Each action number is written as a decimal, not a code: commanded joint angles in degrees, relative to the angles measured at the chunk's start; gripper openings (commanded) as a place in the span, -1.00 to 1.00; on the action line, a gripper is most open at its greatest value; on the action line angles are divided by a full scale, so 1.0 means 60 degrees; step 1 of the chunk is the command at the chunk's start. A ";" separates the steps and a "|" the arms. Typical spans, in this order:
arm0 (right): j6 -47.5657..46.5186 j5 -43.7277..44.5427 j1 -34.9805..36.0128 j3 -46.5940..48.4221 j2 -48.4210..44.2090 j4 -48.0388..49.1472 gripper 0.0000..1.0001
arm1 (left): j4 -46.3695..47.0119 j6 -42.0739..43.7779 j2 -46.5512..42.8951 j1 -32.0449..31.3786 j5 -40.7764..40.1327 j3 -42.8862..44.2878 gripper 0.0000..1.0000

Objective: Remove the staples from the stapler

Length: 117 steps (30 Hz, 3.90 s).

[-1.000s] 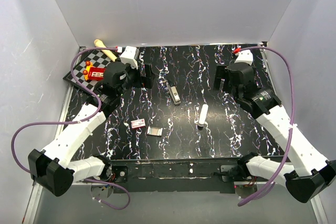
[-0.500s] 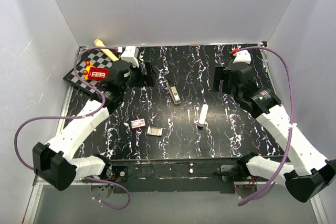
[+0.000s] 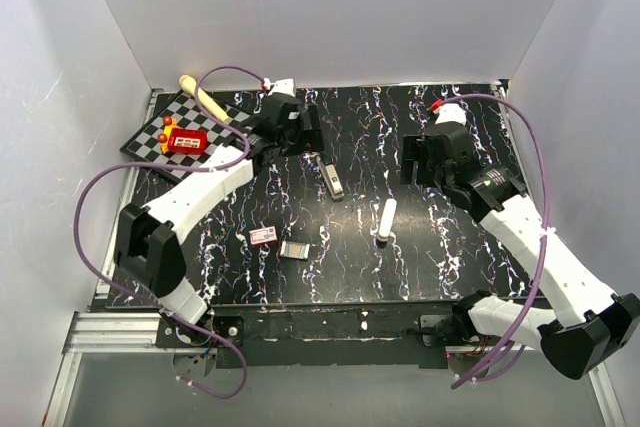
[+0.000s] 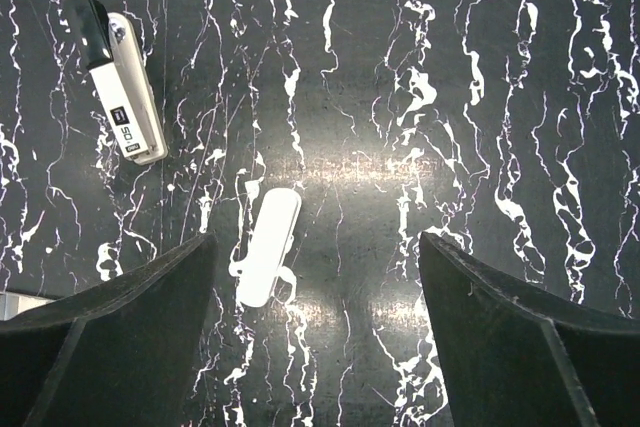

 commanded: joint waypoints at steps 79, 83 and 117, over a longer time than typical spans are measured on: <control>0.0484 -0.2894 0.0144 -0.1754 -0.0393 0.0578 0.70 | -0.4658 -0.2496 0.8237 -0.0614 -0.2191 0.8198 0.17; 0.0470 -0.2939 0.0144 -0.1696 -0.0378 0.0534 0.69 | -0.4644 -0.2496 0.8267 -0.0526 -0.2133 0.8198 -0.08; 0.0645 -0.2748 0.0392 -0.1490 -0.0700 -0.0667 0.62 | 0.0115 0.4547 0.2248 -0.0584 0.1876 0.0203 -1.00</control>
